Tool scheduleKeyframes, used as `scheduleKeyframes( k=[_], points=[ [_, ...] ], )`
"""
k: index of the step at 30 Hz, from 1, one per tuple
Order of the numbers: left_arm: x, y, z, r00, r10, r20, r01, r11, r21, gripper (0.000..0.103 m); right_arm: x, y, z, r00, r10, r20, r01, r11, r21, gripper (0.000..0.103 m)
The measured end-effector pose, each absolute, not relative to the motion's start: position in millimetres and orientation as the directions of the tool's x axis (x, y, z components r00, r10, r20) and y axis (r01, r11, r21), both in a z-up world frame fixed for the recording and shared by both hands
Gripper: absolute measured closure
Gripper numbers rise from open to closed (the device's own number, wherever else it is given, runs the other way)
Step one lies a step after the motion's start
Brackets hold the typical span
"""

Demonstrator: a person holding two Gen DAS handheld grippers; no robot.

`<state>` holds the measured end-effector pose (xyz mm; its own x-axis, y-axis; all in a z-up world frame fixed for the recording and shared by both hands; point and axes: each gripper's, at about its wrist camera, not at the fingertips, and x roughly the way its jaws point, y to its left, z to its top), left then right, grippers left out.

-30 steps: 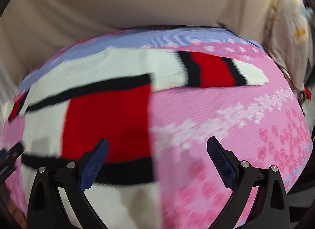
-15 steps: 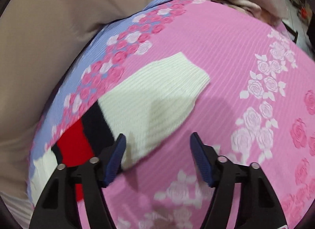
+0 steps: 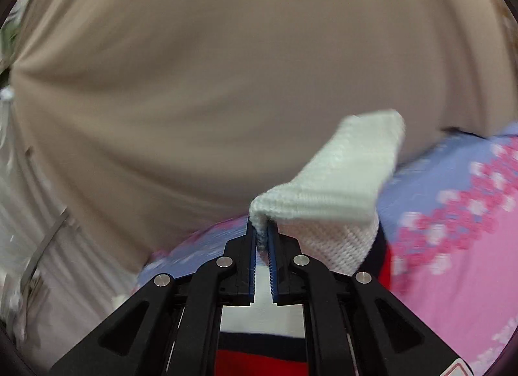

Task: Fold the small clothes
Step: 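Fold the held sleeve across the body with the right tool while the left tool grasps the other cuff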

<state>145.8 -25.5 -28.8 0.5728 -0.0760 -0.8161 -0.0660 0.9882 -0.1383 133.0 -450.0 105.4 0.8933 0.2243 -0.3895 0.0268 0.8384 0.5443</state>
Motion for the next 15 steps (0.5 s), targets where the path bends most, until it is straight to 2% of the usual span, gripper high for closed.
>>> scheduleKeyframes(
  k=[2, 3, 4, 7, 9, 12, 15],
  points=[
    [154.4, -6.4, -22.9, 0.583, -0.1, -0.806, -0.089, 0.979, -0.185, 0.005, 163.4, -371.8, 104.2, 0.84, 0.368, -0.398, -0.124, 0.845, 0.52, 0.081],
    [160.5, 2.9, -21.8, 0.585, -0.124, -0.801, -0.096, 0.971, -0.22, 0.005, 172.9, -341.2, 96.8, 0.814, 0.407, -0.414, -0.168, 0.848, 0.502, 0.064],
    [167.7, 11.0, -22.4, 0.583, -0.146, -0.799, -0.103, 0.962, -0.251, 0.005, 178.6, -315.9, 86.6, 0.798, 0.412, -0.44, -0.183, 0.861, 0.474, 0.059],
    [191.2, 29.4, -32.1, 0.561, -0.211, -0.801, -0.126, 0.934, -0.334, 0.005, 172.2, -283.5, 44.9, 0.764, 0.393, -0.513, -0.152, 0.881, 0.448, 0.057],
    [211.8, 36.7, -44.9, 0.539, -0.263, -0.801, -0.147, 0.906, -0.396, 0.005, 154.6, -298.1, 11.8, 0.733, 0.352, -0.582, -0.05, 0.881, 0.47, 0.051],
    [245.1, 33.3, -66.4, 0.508, -0.313, -0.803, -0.169, 0.878, -0.449, 0.005, 123.1, -338.5, -33.3, 0.667, 0.307, -0.679, 0.142, 0.842, 0.521, 0.049],
    [280.4, 17.9, -88.4, 0.473, -0.362, -0.803, -0.185, 0.851, -0.492, 0.005, 100.9, -368.6, -54.7, 0.646, 0.287, -0.708, 0.268, 0.782, 0.562, 0.049]
  ],
)
